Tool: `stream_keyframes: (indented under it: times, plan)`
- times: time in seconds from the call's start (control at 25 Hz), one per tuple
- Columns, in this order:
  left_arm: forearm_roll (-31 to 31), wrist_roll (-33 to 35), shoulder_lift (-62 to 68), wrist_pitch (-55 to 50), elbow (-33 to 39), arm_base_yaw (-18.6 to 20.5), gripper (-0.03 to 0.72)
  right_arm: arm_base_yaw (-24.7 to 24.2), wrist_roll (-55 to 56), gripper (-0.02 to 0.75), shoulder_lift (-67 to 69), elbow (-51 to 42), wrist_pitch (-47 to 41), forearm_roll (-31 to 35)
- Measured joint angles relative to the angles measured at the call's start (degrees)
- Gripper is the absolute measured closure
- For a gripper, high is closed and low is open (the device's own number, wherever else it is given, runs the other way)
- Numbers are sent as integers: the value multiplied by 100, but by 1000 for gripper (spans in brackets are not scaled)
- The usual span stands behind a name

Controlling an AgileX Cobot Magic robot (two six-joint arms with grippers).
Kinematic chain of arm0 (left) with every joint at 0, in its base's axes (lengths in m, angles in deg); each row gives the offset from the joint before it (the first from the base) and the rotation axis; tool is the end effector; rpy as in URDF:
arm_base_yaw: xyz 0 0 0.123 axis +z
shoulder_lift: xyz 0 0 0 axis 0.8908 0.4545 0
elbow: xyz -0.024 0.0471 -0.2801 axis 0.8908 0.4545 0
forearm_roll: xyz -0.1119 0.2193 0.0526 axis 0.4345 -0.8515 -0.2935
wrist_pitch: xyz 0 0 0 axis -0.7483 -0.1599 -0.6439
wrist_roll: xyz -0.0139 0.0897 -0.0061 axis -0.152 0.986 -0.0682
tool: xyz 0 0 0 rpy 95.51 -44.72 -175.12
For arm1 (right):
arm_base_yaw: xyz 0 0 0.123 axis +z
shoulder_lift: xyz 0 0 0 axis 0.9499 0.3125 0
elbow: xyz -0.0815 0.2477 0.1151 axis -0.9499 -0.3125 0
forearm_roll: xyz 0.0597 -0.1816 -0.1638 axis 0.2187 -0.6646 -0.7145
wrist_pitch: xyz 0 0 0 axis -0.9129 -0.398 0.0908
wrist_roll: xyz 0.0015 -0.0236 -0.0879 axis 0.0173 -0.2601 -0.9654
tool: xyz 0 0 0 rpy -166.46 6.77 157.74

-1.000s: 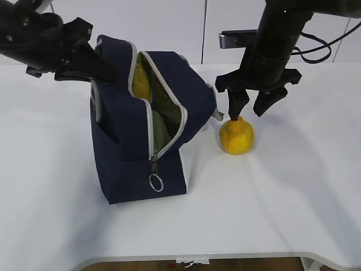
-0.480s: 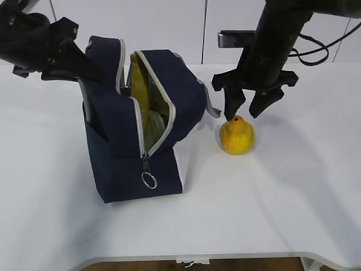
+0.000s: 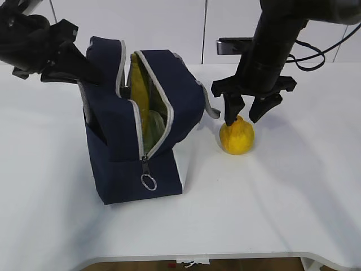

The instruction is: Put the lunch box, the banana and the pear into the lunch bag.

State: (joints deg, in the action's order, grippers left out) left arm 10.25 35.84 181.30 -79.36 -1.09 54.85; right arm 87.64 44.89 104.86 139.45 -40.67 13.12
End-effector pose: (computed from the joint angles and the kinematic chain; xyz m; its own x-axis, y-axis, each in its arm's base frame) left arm 0.3346 -0.1050 0.2901 -0.8671 0.0119 -0.4980 0.3465 0.7325 -0.5859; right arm 0.4226 0.1287 0.2295 -0.9692 -0.2022 -0.1402 -0.2173 0.9707 0.1022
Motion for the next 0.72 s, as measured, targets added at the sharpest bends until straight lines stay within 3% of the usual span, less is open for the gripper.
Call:
stream_keyframes:
  times: [0.72]
  plan:
    - [0,-9,0,-13,0,0,684,0,0,295,188,0,219,-24]
